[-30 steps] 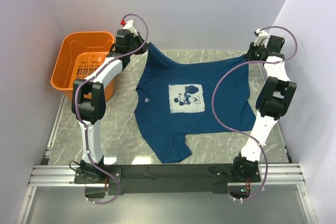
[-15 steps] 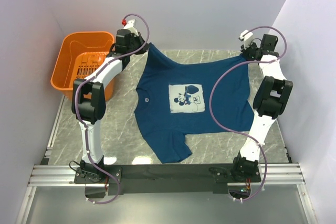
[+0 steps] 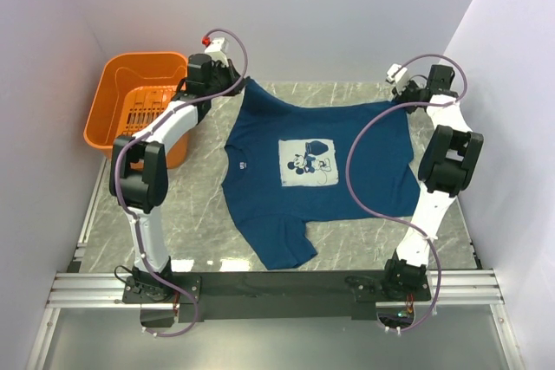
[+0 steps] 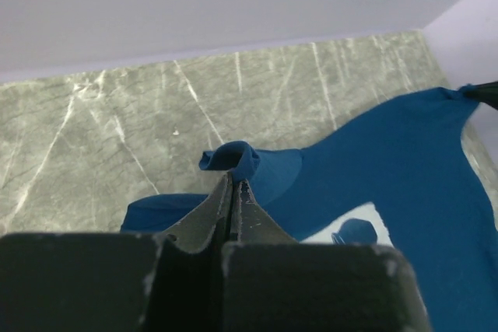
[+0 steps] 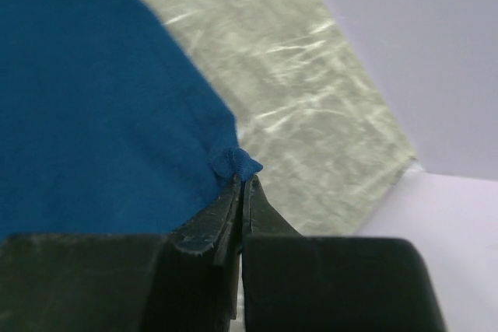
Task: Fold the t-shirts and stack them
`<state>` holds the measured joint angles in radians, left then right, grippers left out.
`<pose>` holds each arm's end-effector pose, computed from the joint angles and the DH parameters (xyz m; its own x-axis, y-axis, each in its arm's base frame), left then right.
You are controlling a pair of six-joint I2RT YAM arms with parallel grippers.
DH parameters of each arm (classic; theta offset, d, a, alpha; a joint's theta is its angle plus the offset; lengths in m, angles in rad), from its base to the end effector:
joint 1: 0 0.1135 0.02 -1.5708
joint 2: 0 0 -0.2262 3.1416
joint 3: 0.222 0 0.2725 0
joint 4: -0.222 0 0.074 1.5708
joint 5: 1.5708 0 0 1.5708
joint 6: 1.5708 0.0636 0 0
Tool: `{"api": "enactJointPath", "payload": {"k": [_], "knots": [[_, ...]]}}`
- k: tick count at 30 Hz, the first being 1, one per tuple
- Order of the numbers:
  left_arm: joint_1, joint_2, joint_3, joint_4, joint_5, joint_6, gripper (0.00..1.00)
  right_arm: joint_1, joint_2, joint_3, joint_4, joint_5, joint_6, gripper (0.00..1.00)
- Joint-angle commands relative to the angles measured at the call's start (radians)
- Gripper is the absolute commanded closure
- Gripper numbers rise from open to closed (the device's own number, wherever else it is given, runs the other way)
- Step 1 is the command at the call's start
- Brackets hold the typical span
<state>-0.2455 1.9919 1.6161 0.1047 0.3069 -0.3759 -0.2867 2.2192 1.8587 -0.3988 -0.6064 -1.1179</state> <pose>0.4915 -0.1429 0.2421 -0.4303 -0.2530 -0.8665 0.3828 0.8182 -0.4290 0.5072 -0.1117 0.1693 -0.1414 -0.7286 -0.6702 -0.6656 0.5711 -0.4805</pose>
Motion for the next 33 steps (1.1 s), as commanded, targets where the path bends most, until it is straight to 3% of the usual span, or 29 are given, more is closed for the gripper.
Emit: {"api": "enactJointPath", "payload": {"k": [1,33], "knots": [[-0.003,-0.079,-0.016,0.067,0.067,0.037,0.99,-0.011,-0.076,-0.038,0.008,-0.064,-0.022,1.00],[-0.028,-0.217,-0.231,0.053,0.143,0.068,0.99,-0.106,-0.177,-0.230,0.041,-0.243,-0.017,1.00]]}}
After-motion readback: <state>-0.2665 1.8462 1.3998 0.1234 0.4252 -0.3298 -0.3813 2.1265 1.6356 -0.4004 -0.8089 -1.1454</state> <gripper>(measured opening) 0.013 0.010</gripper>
